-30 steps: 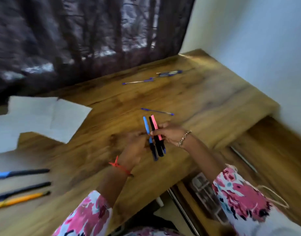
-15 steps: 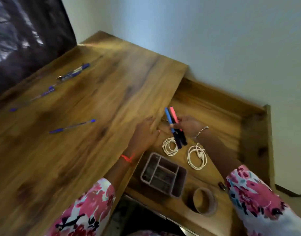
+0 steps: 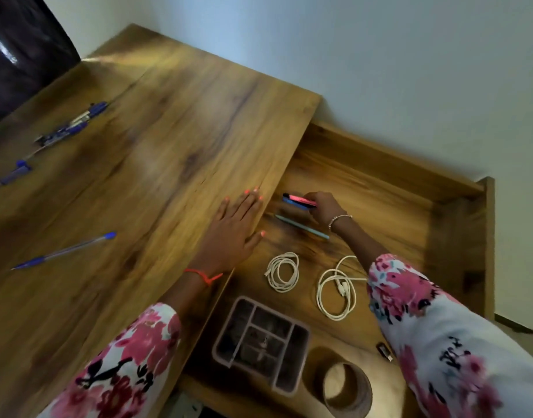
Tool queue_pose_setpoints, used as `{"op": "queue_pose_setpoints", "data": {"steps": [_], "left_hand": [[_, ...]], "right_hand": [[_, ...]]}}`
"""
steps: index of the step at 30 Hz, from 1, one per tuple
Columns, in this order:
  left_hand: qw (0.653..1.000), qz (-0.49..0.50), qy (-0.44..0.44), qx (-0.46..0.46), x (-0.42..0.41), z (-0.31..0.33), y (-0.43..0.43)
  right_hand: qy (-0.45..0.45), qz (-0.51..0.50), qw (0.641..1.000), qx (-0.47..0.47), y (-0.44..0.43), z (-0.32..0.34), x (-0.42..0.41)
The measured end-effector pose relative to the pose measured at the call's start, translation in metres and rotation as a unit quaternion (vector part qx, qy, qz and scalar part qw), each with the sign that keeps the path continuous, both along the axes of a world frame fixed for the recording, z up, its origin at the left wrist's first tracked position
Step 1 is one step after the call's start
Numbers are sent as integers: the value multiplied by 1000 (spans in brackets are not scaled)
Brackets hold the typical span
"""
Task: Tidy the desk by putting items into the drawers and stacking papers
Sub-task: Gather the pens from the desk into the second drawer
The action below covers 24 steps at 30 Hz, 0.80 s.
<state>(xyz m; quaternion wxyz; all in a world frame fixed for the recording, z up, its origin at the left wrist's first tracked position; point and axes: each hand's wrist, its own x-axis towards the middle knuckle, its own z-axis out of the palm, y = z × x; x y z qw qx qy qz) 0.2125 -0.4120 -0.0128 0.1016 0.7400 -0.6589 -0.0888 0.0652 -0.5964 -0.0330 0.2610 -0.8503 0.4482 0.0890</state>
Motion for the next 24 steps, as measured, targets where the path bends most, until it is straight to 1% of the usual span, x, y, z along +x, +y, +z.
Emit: {"op": "queue_pose_setpoints", "data": {"steps": [7,13,16,22,24], "left_hand": [[1000,14,8,9,0,0,-1],[1000,23,5,19,-2,0,-2],[999,30,14,12,-3,1,-3],[998,46,29,9,-3,-2,-3],[998,47,33,9,-3,-2,-3]], "right_hand": [[20,53,998,6,-6,-28,18],[-16,33,999,21,-25,-25,15],[-42,26,999,6,-35,-22,15],[-18,62,998,-12,-41,-35,19],[-24,63,998,-12,-40,-40,18]]}}
